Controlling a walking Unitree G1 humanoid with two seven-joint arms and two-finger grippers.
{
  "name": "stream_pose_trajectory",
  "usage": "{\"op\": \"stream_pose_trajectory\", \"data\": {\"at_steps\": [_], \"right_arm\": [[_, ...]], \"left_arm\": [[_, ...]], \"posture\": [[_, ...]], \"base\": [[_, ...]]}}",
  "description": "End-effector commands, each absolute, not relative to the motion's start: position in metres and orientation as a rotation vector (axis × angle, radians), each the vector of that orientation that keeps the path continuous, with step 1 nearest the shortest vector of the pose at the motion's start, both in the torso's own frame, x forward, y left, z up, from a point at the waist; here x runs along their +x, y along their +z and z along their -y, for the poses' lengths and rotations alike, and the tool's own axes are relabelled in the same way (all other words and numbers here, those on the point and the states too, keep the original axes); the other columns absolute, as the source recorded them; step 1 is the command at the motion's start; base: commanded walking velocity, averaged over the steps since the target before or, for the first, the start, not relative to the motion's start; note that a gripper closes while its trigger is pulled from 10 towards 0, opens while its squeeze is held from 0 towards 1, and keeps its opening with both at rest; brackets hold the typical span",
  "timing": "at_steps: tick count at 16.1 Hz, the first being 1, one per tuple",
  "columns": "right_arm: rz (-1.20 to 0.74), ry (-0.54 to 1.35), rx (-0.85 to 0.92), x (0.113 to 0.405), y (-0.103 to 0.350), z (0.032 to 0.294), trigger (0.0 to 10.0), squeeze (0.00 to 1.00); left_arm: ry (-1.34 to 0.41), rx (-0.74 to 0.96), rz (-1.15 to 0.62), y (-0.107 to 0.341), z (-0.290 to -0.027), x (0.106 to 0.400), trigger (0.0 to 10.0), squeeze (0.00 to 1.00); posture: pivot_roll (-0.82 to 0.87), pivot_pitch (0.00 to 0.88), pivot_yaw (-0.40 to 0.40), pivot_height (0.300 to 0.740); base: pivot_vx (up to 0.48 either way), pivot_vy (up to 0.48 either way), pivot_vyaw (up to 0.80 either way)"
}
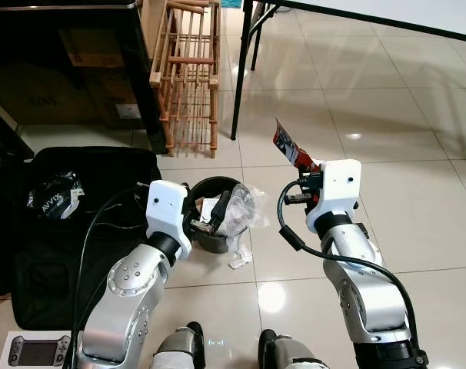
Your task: Picking trash to rubbish bin
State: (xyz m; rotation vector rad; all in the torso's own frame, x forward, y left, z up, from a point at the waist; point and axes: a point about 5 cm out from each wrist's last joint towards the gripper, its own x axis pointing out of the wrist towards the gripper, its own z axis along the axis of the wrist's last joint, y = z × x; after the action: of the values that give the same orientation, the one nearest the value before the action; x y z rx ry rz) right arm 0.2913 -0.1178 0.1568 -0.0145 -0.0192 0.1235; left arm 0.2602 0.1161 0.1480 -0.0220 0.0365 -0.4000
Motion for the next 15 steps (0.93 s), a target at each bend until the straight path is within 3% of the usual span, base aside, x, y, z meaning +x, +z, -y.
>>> {"op": "stream_pose_trajectory", "data": {"at_steps": [1,3,7,15], "right_arm": [[0.016,0.116,-0.006,0.2907,0.1569,0.1196,10.0,0.00],[0.014,0.114,-0.015,0.2901,0.1565,0.1206,10.0,0.00],[0.009,0.114,-0.024,0.2893,0.1553,0.1218,10.0,0.00],[0.010,0.114,-0.022,0.2902,0.1556,0.1215,10.0,0.00]], "left_arm": [[-0.401,-0.017,-0.043,0.1474,-0.1134,0.2581,10.0,0.00],[-0.404,-0.019,-0.046,0.1472,-0.1125,0.2577,10.0,0.00],[-0.404,-0.024,-0.048,0.1463,-0.1108,0.2569,10.0,0.00],[-0.410,-0.025,-0.047,0.1461,-0.1106,0.2576,10.0,0.00]], "posture": [[0.09,0.264,-0.047,0.740],[0.08,0.259,-0.048,0.740],[0.07,0.262,-0.054,0.740],[0.07,0.258,-0.052,0.740]], "base": [[0.000,0.000,0.00],[0.000,0.000,0.00],[0.000,0.000,0.63],[0.000,0.000,0.00]]}}
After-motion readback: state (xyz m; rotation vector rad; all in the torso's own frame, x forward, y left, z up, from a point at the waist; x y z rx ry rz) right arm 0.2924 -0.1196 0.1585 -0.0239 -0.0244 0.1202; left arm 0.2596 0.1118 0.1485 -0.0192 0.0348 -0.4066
